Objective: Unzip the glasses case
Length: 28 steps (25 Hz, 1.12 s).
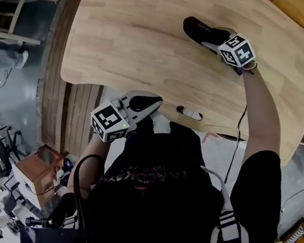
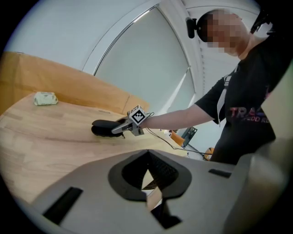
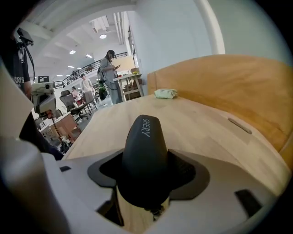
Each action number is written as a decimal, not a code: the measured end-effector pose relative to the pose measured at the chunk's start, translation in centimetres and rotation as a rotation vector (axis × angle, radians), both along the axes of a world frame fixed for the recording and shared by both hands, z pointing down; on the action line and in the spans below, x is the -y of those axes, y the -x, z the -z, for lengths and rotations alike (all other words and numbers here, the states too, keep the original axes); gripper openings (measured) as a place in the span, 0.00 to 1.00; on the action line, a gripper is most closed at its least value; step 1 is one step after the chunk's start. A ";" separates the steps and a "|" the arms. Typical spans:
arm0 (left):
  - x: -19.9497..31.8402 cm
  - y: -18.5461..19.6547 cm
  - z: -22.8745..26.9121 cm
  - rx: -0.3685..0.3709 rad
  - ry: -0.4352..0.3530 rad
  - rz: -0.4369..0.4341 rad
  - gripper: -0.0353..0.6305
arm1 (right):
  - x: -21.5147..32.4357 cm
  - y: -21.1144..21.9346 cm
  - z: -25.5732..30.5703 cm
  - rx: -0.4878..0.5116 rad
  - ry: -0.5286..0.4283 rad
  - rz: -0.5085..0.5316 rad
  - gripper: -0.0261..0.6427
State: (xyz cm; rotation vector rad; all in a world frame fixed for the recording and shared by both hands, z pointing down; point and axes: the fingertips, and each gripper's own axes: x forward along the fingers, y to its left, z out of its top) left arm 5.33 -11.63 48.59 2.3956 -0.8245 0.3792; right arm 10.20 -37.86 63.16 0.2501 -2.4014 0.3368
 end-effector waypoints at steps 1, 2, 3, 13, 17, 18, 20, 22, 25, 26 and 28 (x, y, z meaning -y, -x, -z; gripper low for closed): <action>0.1 -0.1 0.0 0.003 0.003 0.011 0.07 | 0.4 0.5 -0.3 0.000 0.003 0.010 0.48; 0.1 -0.1 -0.1 0.007 0.005 0.021 0.07 | 0.8 0.9 -0.6 0.001 0.007 0.018 0.48; 0.0 0.0 -0.1 0.010 0.009 0.031 0.07 | 1.0 1.3 -0.9 0.002 0.013 0.025 0.48; 0.1 -0.2 -0.6 -0.009 0.039 0.083 0.07 | 0.9 2.1 -2.4 -0.035 0.006 0.101 0.51; 0.1 -0.1 -0.5 -0.009 0.034 0.063 0.07 | 0.9 1.7 -1.6 -0.034 -0.032 0.086 0.57; 0.1 -0.1 -0.5 -0.009 0.031 0.058 0.07 | 1.0 1.5 -1.0 -0.023 -0.042 0.075 0.57; 0.1 -0.1 -0.3 -0.010 0.021 0.043 0.07 | 1.2 0.9 0.4 0.000 -0.066 0.048 0.57; 0.1 0.0 0.0 -0.014 0.010 0.026 0.07 | 1.3 -0.1 2.0 0.031 -0.086 0.002 0.57; -0.1 0.5 0.1 -0.019 -0.006 -0.003 0.07 | 1.1 -1.7 4.5 0.089 -0.100 -0.100 0.41; -0.2 0.8 0.3 -0.022 -0.015 -0.015 0.07 | 1.1 -2.4 5.4 0.107 -0.113 -0.148 0.26; -0.5 1.0 0.8 -0.026 -0.033 -0.041 0.07 | 1.1 -3.8 7.1 0.140 -0.123 -0.252 0.07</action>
